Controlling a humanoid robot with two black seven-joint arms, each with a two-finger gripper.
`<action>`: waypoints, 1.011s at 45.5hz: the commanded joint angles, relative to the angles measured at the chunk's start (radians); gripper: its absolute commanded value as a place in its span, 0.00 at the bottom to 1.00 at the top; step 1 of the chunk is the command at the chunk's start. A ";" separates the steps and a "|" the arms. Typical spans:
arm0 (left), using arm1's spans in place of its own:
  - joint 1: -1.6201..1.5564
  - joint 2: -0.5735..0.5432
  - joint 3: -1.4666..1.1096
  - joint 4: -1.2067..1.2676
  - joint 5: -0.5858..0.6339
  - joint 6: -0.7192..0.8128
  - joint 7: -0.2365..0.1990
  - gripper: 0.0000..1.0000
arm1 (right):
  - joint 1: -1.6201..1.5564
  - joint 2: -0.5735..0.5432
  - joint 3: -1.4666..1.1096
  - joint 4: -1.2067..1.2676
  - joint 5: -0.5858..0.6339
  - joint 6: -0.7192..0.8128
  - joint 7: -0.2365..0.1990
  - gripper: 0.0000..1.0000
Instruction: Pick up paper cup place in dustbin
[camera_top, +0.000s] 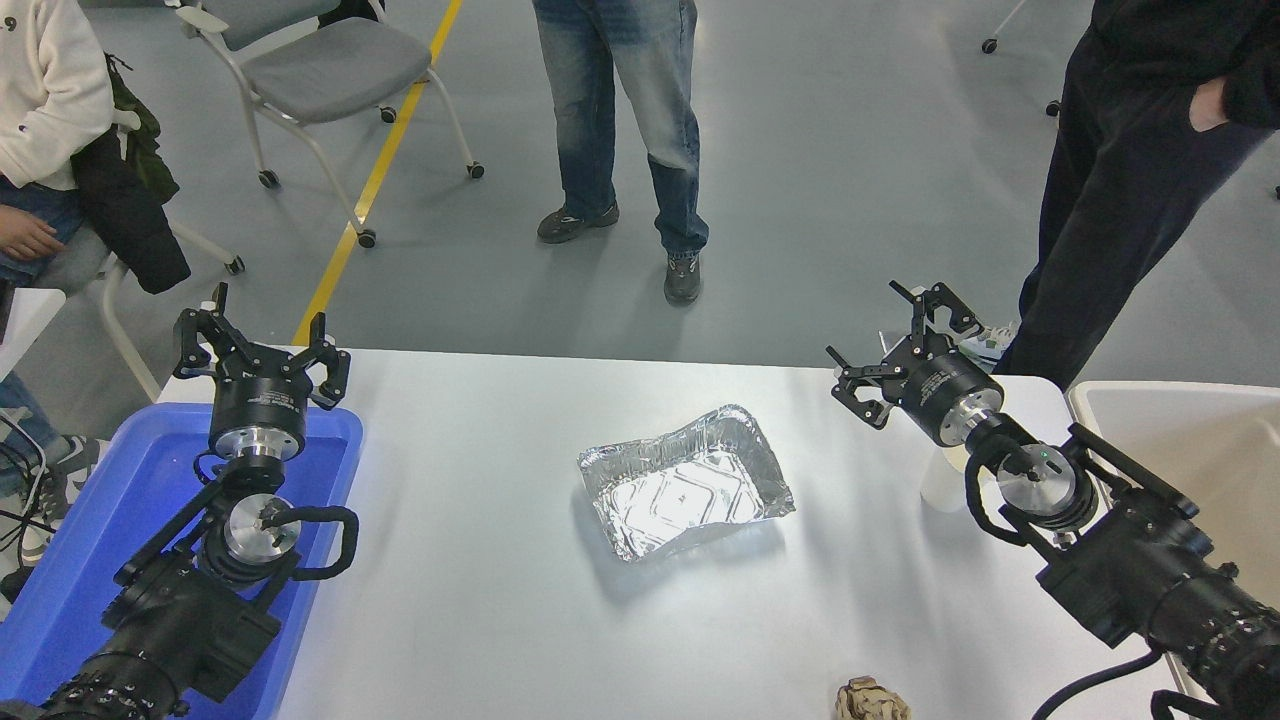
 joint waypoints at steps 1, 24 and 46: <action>0.000 0.000 0.000 0.001 0.000 0.000 0.000 0.99 | -0.001 -0.002 0.000 0.001 0.000 0.001 0.000 1.00; 0.000 0.000 0.000 0.001 -0.001 0.000 -0.002 0.99 | -0.016 0.002 -0.004 0.030 -0.017 0.006 0.000 1.00; 0.000 0.000 0.000 0.001 -0.001 0.000 -0.002 0.99 | 0.006 -0.205 -0.168 0.353 -0.156 -0.118 -0.009 1.00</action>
